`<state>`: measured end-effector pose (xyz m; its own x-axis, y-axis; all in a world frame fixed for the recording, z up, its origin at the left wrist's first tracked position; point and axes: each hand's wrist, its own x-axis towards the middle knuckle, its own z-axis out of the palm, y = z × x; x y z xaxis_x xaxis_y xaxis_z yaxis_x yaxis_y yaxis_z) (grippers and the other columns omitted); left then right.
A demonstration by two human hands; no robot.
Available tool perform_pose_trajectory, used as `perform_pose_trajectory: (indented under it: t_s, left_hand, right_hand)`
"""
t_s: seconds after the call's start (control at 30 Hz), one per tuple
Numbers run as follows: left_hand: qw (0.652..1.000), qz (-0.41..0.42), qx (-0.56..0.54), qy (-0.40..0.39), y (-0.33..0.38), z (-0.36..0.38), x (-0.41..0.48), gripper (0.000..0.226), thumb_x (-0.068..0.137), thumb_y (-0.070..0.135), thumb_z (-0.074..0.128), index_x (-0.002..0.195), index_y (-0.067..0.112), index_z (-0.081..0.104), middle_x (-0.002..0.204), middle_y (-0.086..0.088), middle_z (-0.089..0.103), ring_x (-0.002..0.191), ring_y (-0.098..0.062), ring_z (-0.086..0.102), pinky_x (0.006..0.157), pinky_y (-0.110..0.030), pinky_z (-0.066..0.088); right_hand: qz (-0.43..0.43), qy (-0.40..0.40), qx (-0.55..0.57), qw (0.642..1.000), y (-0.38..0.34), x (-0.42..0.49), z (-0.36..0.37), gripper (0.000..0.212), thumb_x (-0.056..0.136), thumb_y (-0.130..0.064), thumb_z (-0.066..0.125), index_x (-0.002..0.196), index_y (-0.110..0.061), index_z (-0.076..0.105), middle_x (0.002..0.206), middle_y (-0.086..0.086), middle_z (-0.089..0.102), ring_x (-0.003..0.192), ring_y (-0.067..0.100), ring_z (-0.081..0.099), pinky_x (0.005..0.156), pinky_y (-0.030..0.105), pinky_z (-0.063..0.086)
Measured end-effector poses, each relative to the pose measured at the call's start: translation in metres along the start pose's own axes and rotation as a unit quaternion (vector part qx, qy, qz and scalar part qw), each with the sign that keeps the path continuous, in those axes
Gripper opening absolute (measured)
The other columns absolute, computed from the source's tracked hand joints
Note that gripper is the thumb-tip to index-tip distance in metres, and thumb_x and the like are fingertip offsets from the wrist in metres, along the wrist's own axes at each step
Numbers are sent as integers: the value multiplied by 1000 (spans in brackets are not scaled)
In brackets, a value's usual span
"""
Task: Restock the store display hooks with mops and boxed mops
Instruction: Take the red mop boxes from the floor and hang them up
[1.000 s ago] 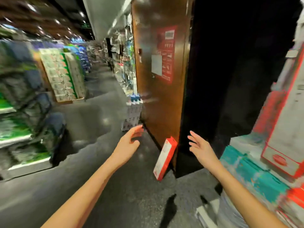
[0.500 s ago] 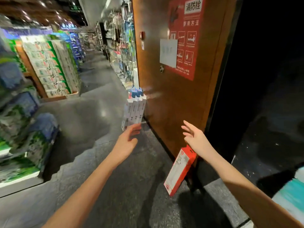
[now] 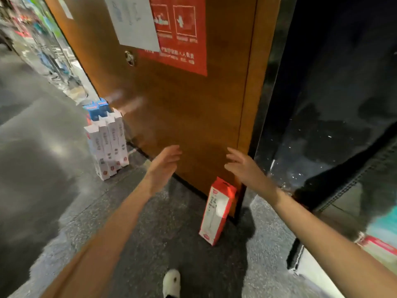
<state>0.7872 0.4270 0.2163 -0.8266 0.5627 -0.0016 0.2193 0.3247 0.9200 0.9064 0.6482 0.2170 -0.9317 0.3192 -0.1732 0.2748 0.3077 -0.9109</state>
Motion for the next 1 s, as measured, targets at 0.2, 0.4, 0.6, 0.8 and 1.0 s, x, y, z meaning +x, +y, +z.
perform_pose_trajectory:
  t_s: [0.2, 0.4, 0.6, 0.8, 1.0]
  left_hand:
    - [985, -29, 54, -160, -96, 4, 128, 51, 88, -17, 39, 133, 8, 43, 123, -8, 53, 117, -23, 51, 103, -37, 41]
    - [962, -70, 99, -246, -173, 30, 177, 46, 92, -9, 45, 136, 6, 43, 128, -7, 52, 120, -23, 51, 101, -32, 41]
    - [943, -66, 121, -302, -304, 108, 209, 50, 92, 6, 55, 139, 16, 40, 135, -4, 51, 121, -14, 49, 106, -34, 40]
    - [950, -101, 71, -288, -431, 190, 229, 70, 87, 23, 66, 145, 14, 29, 139, -1, 44, 125, -16, 46, 95, -28, 40]
    - [946, -100, 13, -308, -524, 245, 248, 44, 84, 16, 68, 122, 20, 47, 107, 19, 57, 97, 7, 58, 82, -21, 50]
  right_hand:
    - [144, 137, 69, 978, 53, 77, 31, 57, 92, -7, 57, 145, -12, 36, 135, 6, 49, 109, 13, 53, 81, 17, 44]
    - [226, 164, 102, 955, 118, 108, 71, 55, 90, -15, 63, 140, -10, 41, 124, 3, 59, 93, 14, 63, 76, 27, 52]
    - [270, 163, 79, 946, 243, 142, 120, 31, 87, -4, 66, 110, -19, 52, 88, -16, 60, 74, -4, 57, 59, 2, 42]
    - [281, 176, 65, 941, 375, 176, 165, 69, 84, -22, 72, 140, -7, 36, 122, 0, 57, 100, 15, 57, 74, 21, 49]
    - [256, 167, 120, 945, 468, 220, 179, 56, 80, -15, 75, 126, -10, 44, 97, -18, 58, 75, -9, 60, 55, 3, 44]
